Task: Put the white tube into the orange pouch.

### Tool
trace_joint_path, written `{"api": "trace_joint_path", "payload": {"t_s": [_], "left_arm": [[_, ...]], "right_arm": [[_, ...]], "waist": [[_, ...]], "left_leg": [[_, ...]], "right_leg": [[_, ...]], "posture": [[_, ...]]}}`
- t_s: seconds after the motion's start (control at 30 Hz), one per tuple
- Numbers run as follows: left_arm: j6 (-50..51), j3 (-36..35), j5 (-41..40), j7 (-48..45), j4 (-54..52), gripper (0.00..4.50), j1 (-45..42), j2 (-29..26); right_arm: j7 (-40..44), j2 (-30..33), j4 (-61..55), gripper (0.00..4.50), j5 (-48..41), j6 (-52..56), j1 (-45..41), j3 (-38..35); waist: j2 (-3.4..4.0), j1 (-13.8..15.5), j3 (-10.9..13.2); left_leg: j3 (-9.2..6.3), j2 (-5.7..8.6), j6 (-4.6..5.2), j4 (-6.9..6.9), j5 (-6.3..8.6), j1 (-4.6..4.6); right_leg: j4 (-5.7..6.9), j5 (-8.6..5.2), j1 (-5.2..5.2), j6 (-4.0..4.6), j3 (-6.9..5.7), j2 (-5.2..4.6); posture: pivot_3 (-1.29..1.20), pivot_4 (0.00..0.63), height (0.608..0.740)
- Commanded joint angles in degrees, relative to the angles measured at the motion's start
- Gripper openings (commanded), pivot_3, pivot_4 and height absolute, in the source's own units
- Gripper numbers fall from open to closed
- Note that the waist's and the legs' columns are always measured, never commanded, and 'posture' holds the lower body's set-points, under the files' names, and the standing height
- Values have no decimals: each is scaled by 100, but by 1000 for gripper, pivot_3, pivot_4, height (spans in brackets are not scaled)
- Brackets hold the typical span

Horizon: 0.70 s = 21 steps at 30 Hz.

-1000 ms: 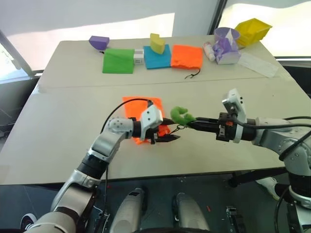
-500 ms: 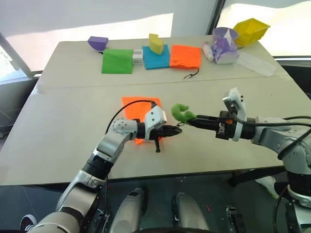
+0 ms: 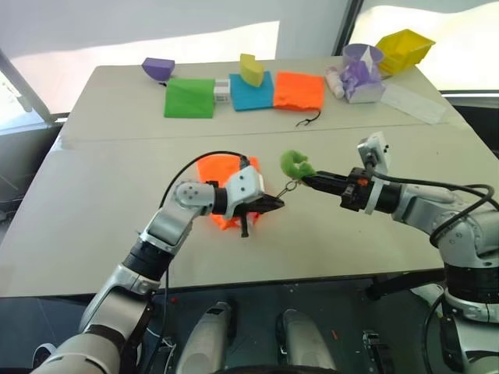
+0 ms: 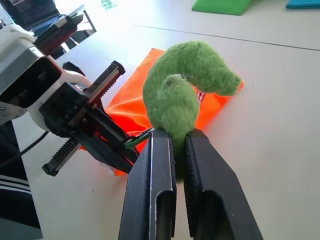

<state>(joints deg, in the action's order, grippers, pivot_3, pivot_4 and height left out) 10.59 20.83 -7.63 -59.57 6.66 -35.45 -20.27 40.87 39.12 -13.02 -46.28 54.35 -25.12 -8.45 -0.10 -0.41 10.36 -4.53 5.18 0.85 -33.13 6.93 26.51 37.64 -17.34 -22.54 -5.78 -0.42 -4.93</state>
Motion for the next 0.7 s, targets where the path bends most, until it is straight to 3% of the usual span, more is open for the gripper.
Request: {"api": "trace_joint_path", "payload": {"t_s": [0.03, 0.33, 0.43, 0.53, 0.7], "left_arm": [[129, -54, -57, -84, -77, 46, 188, -90], [1115, -433, -770, 7, -262, 46, 257, 137], [1776, -887, -1401, 270, -389, 885, 250, 390], [1861, -849, -1420, 271, -531, 2384, 367, 390], [1887, -812, -1425, 300, -542, 2384, 400, 475]], "right_arm": [[-83, 195, 18, 0, 155, -367, -183, -497], [-77, 75, -349, 0, 130, -325, 6, -319], [-123, 54, -419, 0, 62, -252, -23, -313], [-160, 24, -529, 0, -77, -145, -18, -334], [-195, 0, -638, 0, -222, -49, -39, -320]], "waist": [[0, -6, 0], [0, -18, 0], [0, -20, 0], [0, -18, 0], [0, -6, 0]], "left_leg": [[0, 0, 0, 0, 0, 0], [-1, 0, 0, 0, 0, -2], [-2, 0, 1, -1, 0, -2], [-3, -1, 1, -2, -1, -2], [-4, -1, 1, -4, -1, -2]], "right_leg": [[0, 0, 0, 0, 0, 0], [1, 1, 1, -2, 0, 1], [1, 1, 2, -2, 0, 2], [2, 2, 2, -4, 0, 4], [2, 2, 5, -3, 0, 4]], "posture": [[0, 150, 740], [0, 150, 740], [0, 150, 740], [0, 150, 740], [0, 150, 740]]}}
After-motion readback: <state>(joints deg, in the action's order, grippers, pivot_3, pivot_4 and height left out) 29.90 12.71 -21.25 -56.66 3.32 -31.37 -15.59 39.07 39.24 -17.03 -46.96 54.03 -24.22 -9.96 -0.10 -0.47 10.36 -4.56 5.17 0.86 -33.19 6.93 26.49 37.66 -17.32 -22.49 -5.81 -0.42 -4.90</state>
